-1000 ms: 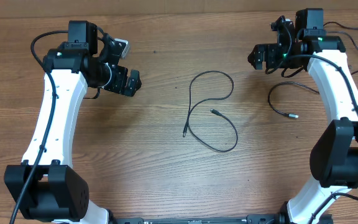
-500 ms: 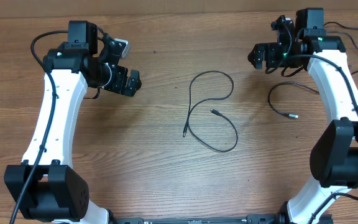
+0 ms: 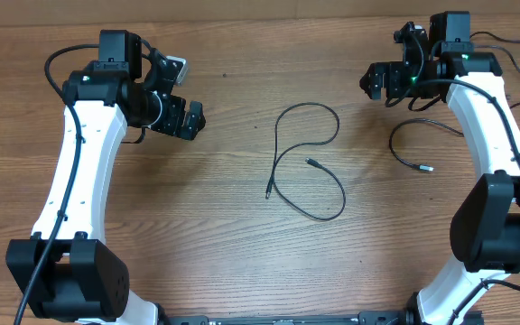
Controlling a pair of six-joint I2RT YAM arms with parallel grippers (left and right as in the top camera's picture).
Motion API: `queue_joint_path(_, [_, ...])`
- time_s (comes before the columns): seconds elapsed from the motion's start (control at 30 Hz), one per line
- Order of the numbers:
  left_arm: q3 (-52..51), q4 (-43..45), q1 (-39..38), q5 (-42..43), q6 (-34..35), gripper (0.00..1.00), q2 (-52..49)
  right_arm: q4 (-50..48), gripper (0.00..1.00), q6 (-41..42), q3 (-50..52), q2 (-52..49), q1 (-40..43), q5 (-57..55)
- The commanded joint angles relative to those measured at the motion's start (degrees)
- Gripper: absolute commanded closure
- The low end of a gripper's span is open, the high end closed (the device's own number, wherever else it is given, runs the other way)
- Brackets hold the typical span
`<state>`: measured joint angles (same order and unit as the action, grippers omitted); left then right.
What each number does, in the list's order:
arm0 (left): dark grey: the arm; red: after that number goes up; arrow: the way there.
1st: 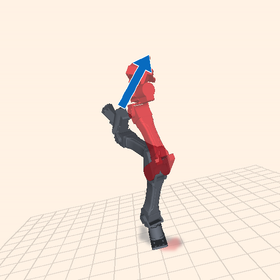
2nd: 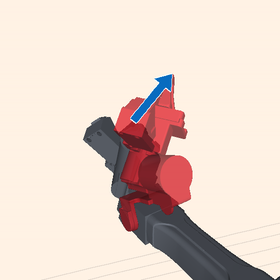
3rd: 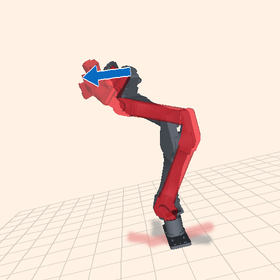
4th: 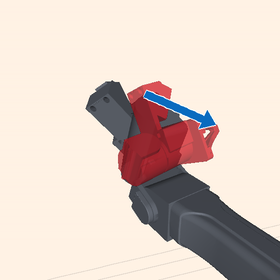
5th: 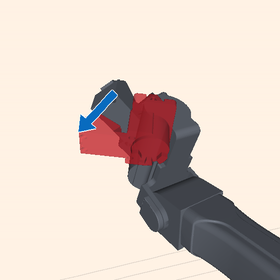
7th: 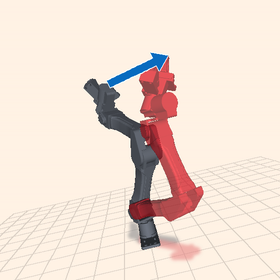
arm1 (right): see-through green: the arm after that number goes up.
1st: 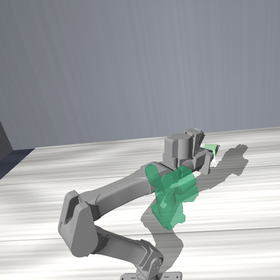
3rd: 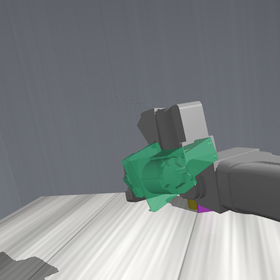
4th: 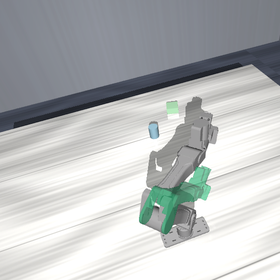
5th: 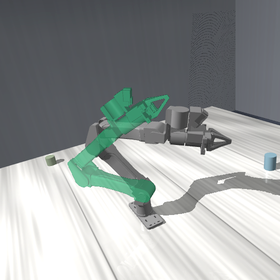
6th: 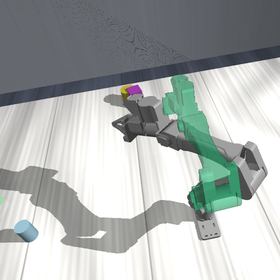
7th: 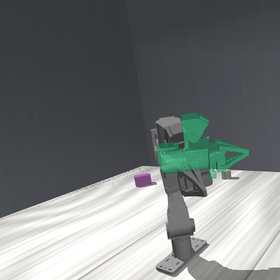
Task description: Untangle cables
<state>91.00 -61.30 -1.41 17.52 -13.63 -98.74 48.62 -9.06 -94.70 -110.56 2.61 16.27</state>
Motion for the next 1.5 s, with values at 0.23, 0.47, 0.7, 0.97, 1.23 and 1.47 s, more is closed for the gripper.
queue_joint_path(0.23, [0.22, 0.07, -0.11, -0.11, 0.37, 0.0, 1.36, -0.22, 0.0, -0.46, 0.5, -0.52, -0.04, 0.28])
queue_joint_path(0.47, [0.22, 0.04, -0.11, -0.11, 0.37, 0.0, 1.36, -0.26, 0.0, -0.48, 0.52, -0.68, -0.04, 0.26])
queue_joint_path(0.7, [0.22, 0.04, -0.11, -0.11, 0.37, 0.0, 1.36, -0.28, 0.0, -0.48, 0.5, -0.68, -0.04, 0.26])
queue_joint_path(0.97, [0.22, 0.07, -0.11, -0.11, 0.37, 0.0, 1.36, -0.31, 0.0, -0.48, 0.5, -0.68, -0.04, 0.26])
queue_joint_path(1.23, [0.22, 0.07, -0.11, -0.11, 0.37, 0.0, 1.36, -1.14, 0.0, -0.48, 0.5, -0.68, -0.04, 0.26])
queue_joint_path(1.47, [0.22, 0.07, -0.11, -0.11, 0.37, 0.0, 1.36, -1.36, 0.0, -0.48, 0.52, -0.68, -0.04, 0.26])
